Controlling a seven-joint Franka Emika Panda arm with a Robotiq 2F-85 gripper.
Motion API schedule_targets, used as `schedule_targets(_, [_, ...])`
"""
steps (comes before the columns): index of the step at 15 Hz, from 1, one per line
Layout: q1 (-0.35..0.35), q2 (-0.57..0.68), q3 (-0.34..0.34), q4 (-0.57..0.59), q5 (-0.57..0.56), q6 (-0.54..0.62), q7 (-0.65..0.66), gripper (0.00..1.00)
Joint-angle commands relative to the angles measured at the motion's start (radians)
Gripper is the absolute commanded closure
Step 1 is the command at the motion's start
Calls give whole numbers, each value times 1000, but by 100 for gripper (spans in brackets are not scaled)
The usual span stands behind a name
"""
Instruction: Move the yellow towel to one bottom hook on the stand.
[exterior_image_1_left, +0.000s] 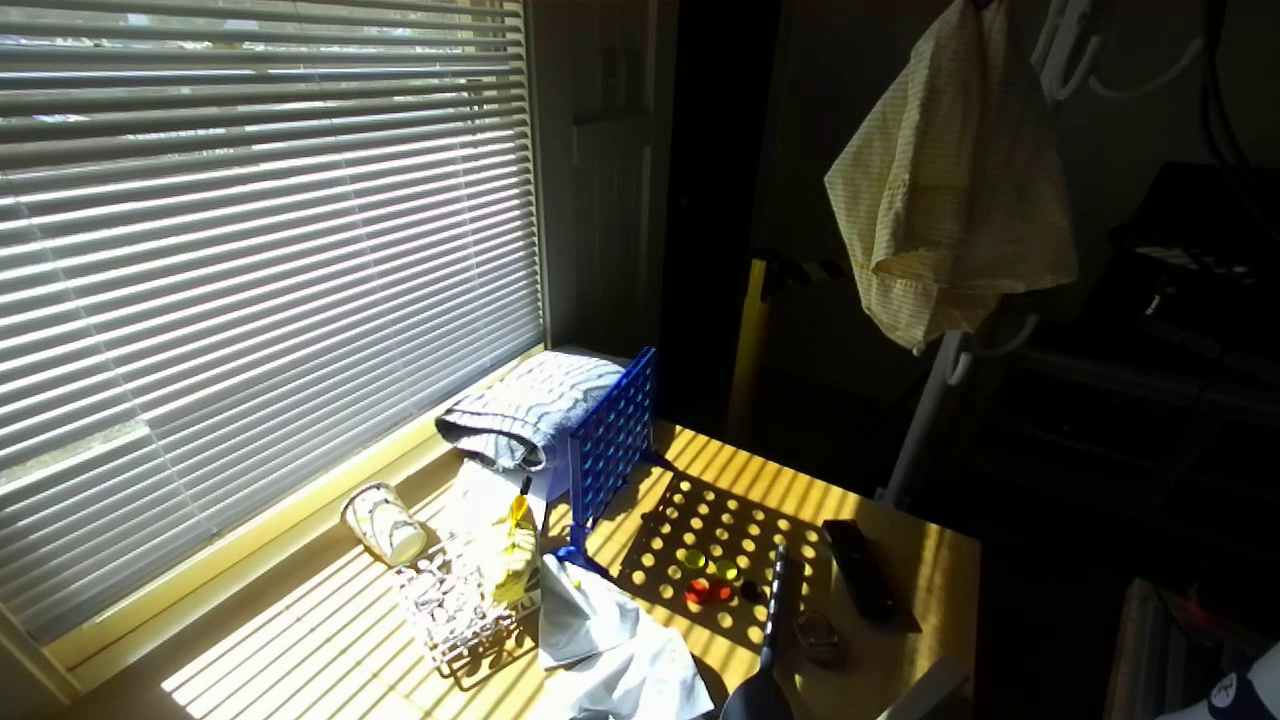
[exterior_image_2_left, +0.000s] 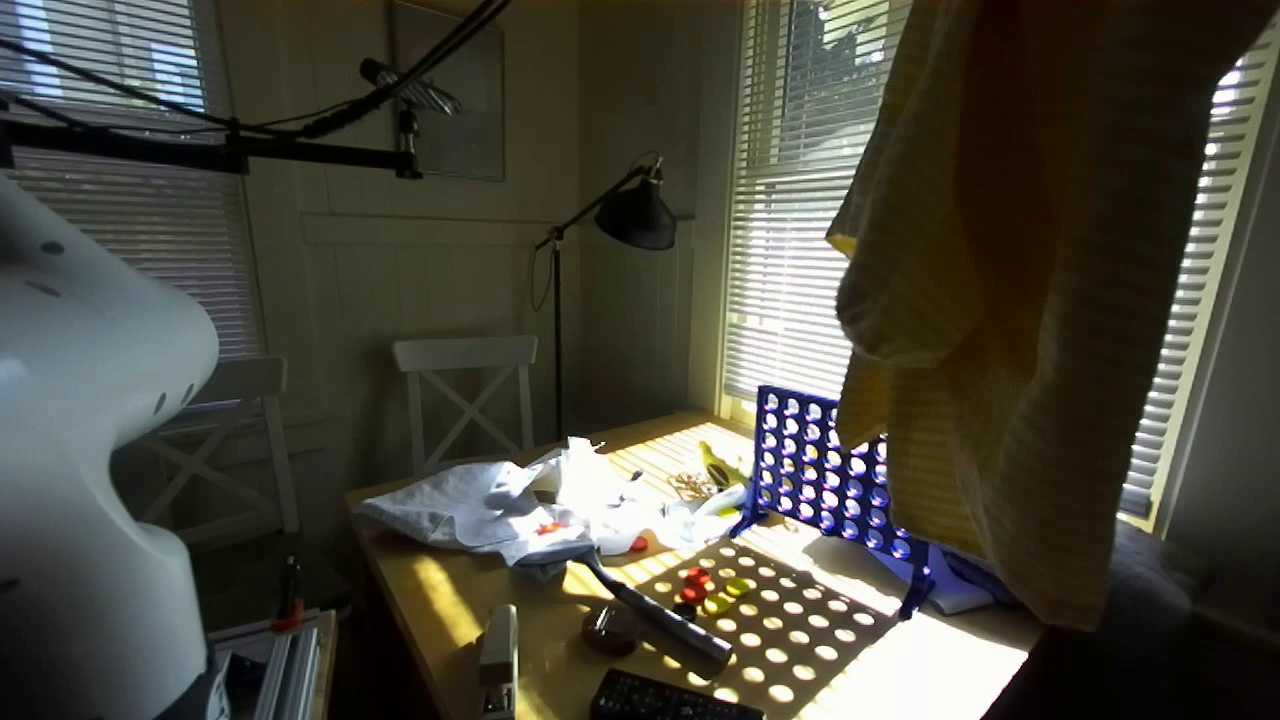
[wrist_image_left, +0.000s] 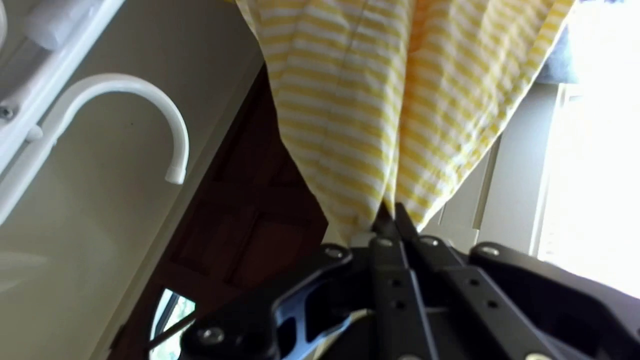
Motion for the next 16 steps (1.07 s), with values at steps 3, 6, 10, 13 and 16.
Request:
schedule_targets(3, [-22,-77,-52,-116,19,-89,-29,100])
schedule_targets(6, [-37,-124,-79,-165,23,-160,-29,100])
schedule_targets(10, [-64,-182,-109,-217,9,-258,-26,100])
schedule_targets(13, [-85,-203,-141,-252,0,-275,-23,100])
schedule_targets(16, [-96,-201,-178,-281,7,-249,-23,100])
